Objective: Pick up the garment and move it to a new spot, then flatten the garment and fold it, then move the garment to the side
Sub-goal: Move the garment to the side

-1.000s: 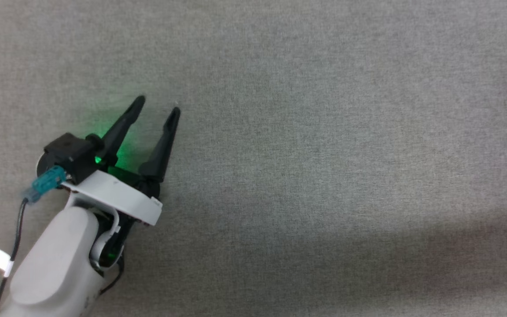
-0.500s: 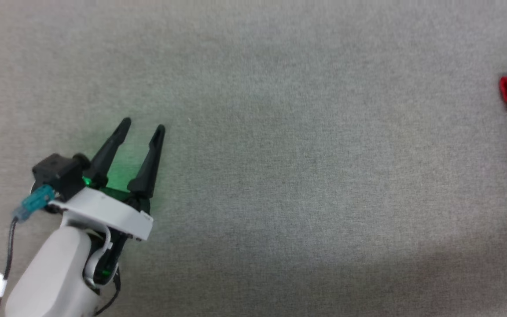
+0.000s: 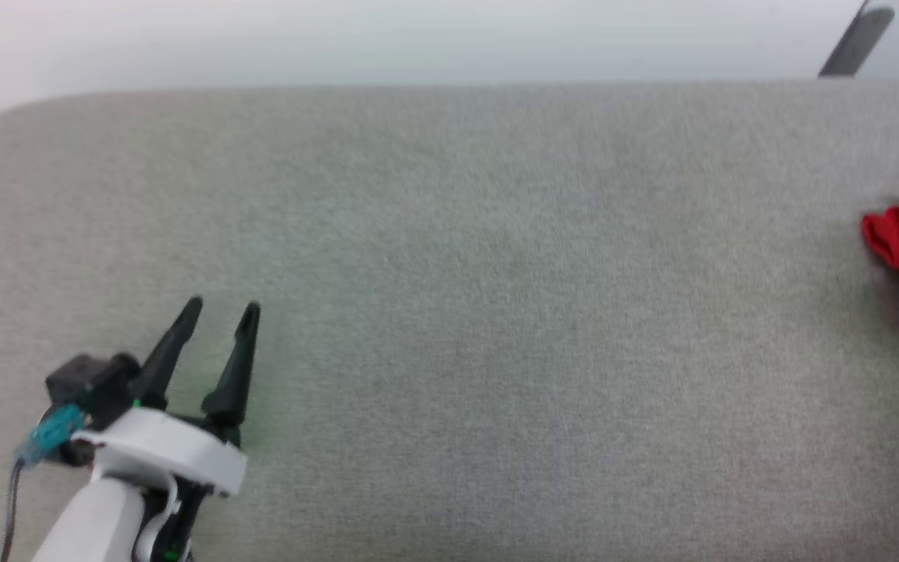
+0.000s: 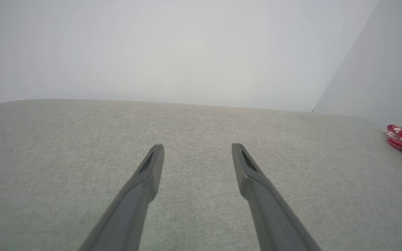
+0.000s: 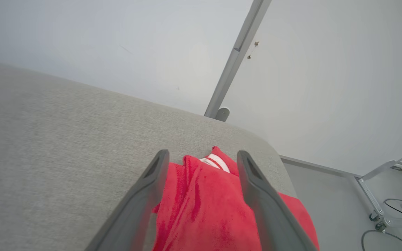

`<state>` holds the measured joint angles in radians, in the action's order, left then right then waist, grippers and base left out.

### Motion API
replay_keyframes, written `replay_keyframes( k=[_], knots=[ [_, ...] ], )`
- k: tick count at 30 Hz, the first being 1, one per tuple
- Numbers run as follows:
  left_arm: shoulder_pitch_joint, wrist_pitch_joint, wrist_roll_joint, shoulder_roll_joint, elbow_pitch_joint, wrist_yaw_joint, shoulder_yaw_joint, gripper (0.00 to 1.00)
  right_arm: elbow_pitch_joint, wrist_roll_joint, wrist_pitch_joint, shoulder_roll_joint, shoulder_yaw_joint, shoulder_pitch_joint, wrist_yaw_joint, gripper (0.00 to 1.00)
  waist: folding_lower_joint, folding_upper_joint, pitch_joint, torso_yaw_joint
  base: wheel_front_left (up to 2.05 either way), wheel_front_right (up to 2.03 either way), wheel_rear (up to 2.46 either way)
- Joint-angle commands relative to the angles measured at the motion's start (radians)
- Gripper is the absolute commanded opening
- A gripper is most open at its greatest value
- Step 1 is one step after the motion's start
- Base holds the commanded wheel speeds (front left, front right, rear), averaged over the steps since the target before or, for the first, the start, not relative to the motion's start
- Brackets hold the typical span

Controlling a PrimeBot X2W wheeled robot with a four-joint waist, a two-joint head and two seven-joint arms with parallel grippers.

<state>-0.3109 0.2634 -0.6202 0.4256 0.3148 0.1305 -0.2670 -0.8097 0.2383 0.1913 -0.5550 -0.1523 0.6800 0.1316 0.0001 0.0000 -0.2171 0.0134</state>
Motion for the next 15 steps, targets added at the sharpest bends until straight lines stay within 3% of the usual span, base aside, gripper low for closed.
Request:
replay_keyframes(
  k=[1,15],
  knots=[
    [0.023,0.001,0.017,0.001,0.001,-0.002,0.016,1.00,0.011,0.001,0.016,0.013,0.005,-0.033,-0.002,1.00,-0.0001,0.0000,0.070,-0.035,0.00,0.00,0.00],
    [0.207,0.001,0.104,-0.037,-0.005,-0.002,0.195,1.00,0.238,-0.088,0.073,0.185,0.086,-0.322,-0.002,1.00,-0.0001,0.0000,0.199,-0.061,0.00,0.00,0.00]
  ],
)
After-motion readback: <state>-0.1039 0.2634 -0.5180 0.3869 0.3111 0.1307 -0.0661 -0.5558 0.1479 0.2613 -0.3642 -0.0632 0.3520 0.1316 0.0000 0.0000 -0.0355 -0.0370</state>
